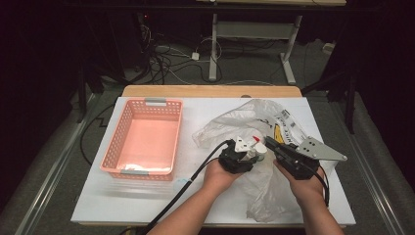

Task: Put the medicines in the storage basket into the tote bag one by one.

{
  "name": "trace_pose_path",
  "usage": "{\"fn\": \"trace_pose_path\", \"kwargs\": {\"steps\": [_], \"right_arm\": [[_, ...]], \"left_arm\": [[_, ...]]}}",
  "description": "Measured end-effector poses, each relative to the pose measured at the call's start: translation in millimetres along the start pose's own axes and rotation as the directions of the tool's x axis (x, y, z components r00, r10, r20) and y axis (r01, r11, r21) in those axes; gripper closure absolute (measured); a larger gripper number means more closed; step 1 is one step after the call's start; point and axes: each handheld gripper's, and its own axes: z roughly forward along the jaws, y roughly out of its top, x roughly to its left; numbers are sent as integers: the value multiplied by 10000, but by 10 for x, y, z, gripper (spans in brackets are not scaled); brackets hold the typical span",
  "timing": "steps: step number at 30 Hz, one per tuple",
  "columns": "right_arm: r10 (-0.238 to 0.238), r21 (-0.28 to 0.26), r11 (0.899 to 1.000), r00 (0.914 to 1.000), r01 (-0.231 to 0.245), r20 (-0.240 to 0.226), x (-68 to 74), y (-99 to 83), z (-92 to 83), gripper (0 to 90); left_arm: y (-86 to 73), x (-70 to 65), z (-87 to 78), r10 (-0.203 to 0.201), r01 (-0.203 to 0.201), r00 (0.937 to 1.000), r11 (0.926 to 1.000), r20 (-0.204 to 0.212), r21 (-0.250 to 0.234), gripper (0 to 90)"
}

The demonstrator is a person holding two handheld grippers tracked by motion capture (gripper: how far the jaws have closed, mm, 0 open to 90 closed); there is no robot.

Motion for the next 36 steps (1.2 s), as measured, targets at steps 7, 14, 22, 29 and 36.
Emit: {"fn": "trace_pose_path", "kwargs": {"steps": [7, 14, 22, 29, 36], "right_arm": [[-17, 2, 10000, 10000, 17, -13, 13, 8, -3, 900], [-81, 6, 10000, 9999, 81, -67, 30, 9, 7, 900], [9, -7, 10000, 10000, -9, -42, 9, 3, -4, 900], [-11, 4, 10000, 10000, 11, -51, 9, -2, -1, 900], [53, 6, 10000, 10000, -53, -16, -5, -3, -16, 900]], "left_arm": [[-65, -53, -119, 578, -554, 9978, 9961, -326, 686, 429], [-82, 3, -73, 225, -219, 9997, 9981, -96, 584, 514], [-17, 10, -9, 64, -63, 10000, 9994, -22, 337, 580], [-4, 2, 35, 76, -68, 9999, 9985, -155, 535, 466], [-205, 65, -481, -167, 176, 9978, 9998, -646, 133, 295]]}}
